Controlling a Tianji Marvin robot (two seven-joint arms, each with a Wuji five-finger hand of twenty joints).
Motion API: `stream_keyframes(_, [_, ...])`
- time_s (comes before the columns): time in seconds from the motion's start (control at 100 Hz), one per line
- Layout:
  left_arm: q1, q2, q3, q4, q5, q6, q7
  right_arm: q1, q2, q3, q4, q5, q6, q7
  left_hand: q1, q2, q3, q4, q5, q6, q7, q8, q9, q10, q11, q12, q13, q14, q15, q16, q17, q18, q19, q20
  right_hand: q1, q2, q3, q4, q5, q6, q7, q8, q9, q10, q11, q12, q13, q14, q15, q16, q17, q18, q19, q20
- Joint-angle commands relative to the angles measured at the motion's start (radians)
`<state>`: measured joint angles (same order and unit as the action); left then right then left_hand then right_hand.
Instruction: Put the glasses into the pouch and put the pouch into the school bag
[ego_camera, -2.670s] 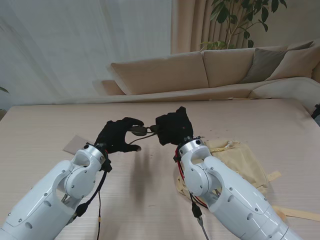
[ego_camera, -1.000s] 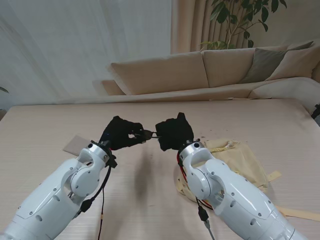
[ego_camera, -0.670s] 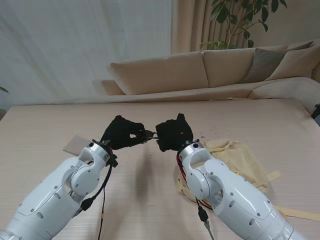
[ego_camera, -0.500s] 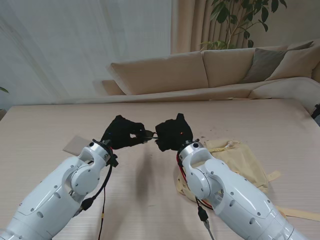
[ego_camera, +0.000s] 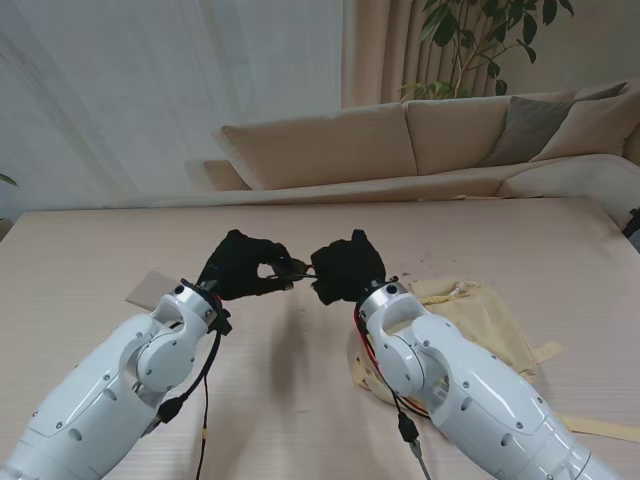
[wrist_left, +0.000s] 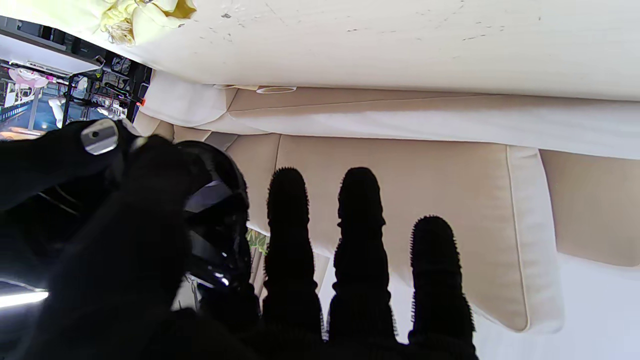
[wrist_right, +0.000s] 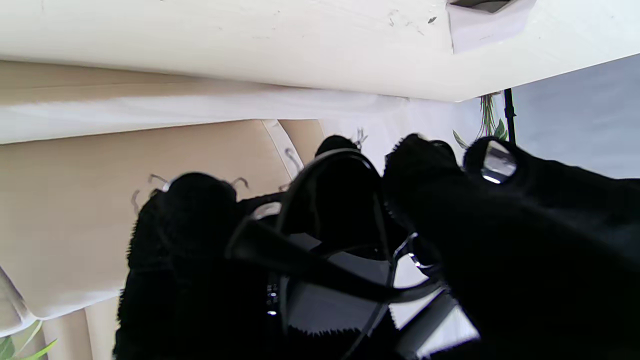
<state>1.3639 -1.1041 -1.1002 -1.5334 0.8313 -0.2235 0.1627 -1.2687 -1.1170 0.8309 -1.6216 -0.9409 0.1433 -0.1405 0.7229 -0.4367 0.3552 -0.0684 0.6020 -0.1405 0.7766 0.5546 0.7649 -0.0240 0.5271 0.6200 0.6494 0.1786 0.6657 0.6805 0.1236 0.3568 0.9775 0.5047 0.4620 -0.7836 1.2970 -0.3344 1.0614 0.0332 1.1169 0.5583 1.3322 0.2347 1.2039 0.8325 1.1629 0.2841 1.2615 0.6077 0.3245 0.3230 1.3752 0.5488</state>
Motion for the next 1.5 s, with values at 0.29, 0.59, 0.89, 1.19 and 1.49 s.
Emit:
stream_keyframes(0.29, [0.059,0.023,-0.050,-0.081,0.084,0.029,-0.072,-0.010,0.001,0.025,0.021,-0.024,-0.034,-0.027,-0.134,-0.200,0.114,0.009,-0.439,0.173,-0.284,-0.219,-0.540,0.025,-0.155,-0.161,-0.356,-0.058,-0.278,-0.160,-0.111,-0.061,-0.170,-0.028,0.027,0.008,0.032,-0.002,-0.012,-0.008,0.036,0.036,0.023,0.031,0.076,0.035,0.060,-0.065,0.048,0.034,-0.013,-0.001,0.036,0.011])
stream_keyframes(0.59, [0.202,0.071,-0.266,-0.206,0.100,-0.034,-0.404,-0.025,0.005,0.057,0.031,-0.030,-0.061,-0.035,-0.114,-0.225,0.128,0.002,-0.451,0.168,-0.463,-0.342,-0.597,0.046,-0.367,-0.288,-0.463,-0.083,-0.417,-0.280,-0.179,-0.078,-0.333,-0.093,0.025,0.011,0.020,0.000,-0.011,-0.012,0.034,0.034,0.022,0.029,0.077,0.036,0.055,-0.072,0.046,0.038,-0.020,-0.008,0.032,0.007])
stream_keyframes(0.89, [0.202,0.125,-0.355,-0.186,0.135,-0.058,-0.759,-0.033,0.008,0.062,0.040,-0.034,-0.078,-0.038,-0.013,-0.220,0.142,0.035,-0.470,0.091,-0.765,-0.337,-0.648,0.033,-0.494,-0.242,-0.574,-0.109,-0.504,-0.327,-0.200,-0.100,-0.563,-0.154,0.021,0.016,0.012,0.003,-0.012,-0.018,0.032,0.033,0.017,0.024,0.081,0.039,0.049,-0.079,0.049,0.041,-0.027,-0.011,0.033,0.006])
stream_keyframes(1.19, [0.125,0.132,-0.340,-0.043,0.282,-0.130,-0.696,-0.042,0.010,0.071,0.053,-0.036,-0.092,-0.046,-0.002,-0.239,0.187,0.028,-0.467,0.068,-0.821,-0.463,-0.648,0.041,-0.499,-0.283,-0.584,-0.111,-0.539,-0.333,-0.195,-0.110,-0.594,-0.133,0.019,0.013,0.010,0.004,-0.009,-0.021,0.032,0.031,0.017,0.024,0.083,0.041,0.047,-0.079,0.050,0.043,-0.031,-0.010,0.030,0.003])
stream_keyframes(1.49, [0.020,0.142,-0.281,0.093,0.309,-0.180,-0.654,-0.046,0.014,0.073,0.074,-0.046,-0.096,-0.049,-0.048,-0.259,0.191,0.009,-0.466,0.094,-0.799,-0.451,-0.649,0.040,-0.496,-0.265,-0.584,-0.102,-0.533,-0.318,-0.197,-0.105,-0.588,-0.122,0.013,0.010,0.012,0.004,-0.006,-0.027,0.032,0.027,0.018,0.022,0.084,0.044,0.048,-0.081,0.051,0.044,-0.031,-0.011,0.030,0.001])
